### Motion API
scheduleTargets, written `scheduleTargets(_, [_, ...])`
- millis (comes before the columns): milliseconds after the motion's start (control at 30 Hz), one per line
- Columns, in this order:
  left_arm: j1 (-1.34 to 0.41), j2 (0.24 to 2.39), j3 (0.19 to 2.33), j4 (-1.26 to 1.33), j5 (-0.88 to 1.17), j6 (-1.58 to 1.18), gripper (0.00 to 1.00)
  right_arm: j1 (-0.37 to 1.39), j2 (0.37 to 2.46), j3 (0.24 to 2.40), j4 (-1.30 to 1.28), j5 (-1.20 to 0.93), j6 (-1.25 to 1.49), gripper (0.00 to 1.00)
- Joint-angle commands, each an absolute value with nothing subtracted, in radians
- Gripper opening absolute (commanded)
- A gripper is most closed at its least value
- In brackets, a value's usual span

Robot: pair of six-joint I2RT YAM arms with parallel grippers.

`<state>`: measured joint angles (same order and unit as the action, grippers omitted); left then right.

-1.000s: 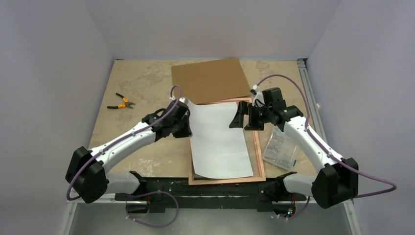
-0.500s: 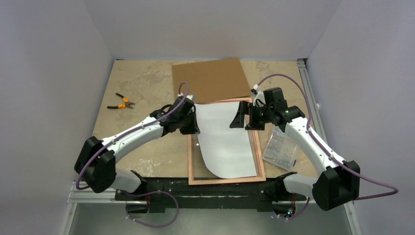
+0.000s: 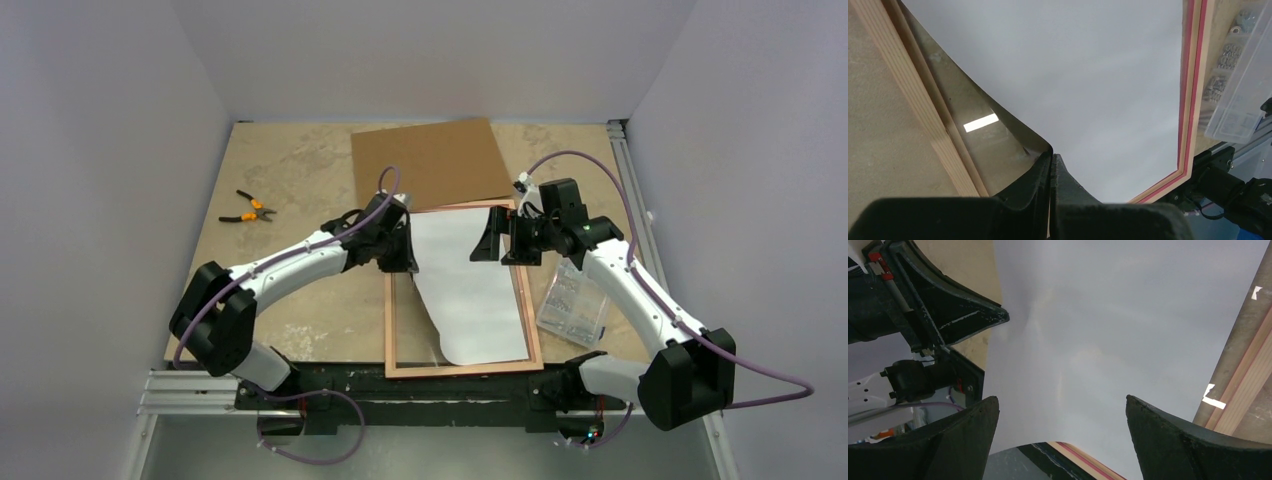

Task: Put the photo into the frame

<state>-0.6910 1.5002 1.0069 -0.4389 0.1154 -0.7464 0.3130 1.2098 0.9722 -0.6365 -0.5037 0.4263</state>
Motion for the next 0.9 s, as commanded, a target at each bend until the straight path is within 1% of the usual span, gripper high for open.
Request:
scheduleTargets(0, [-0.703,1.528,1.084,-0.341,0.134,-0.717,0.0,0.308,1.19,0.986,-0.635,-0.488,0.411,0.97])
scheduleTargets(267, [-0.731,1.516,1.084,-0.276,0.179,-0.672,0.0,0.304,1.187,0.982,-0.635,-0.49,0.408,0.97])
scheduleTargets(633, [-0.735,1.323,0.918,-0.139,0.184,-0.629,0.0,0.304,1.187,0.979,-0.621,-0.5,0.413,0.97])
scheduleTargets(867, [-0.735,1.314,0.866,-0.157,0.151,-0.639,0.0,0.302,1.186,0.976,-0.614,-0.503,0.419,0.96])
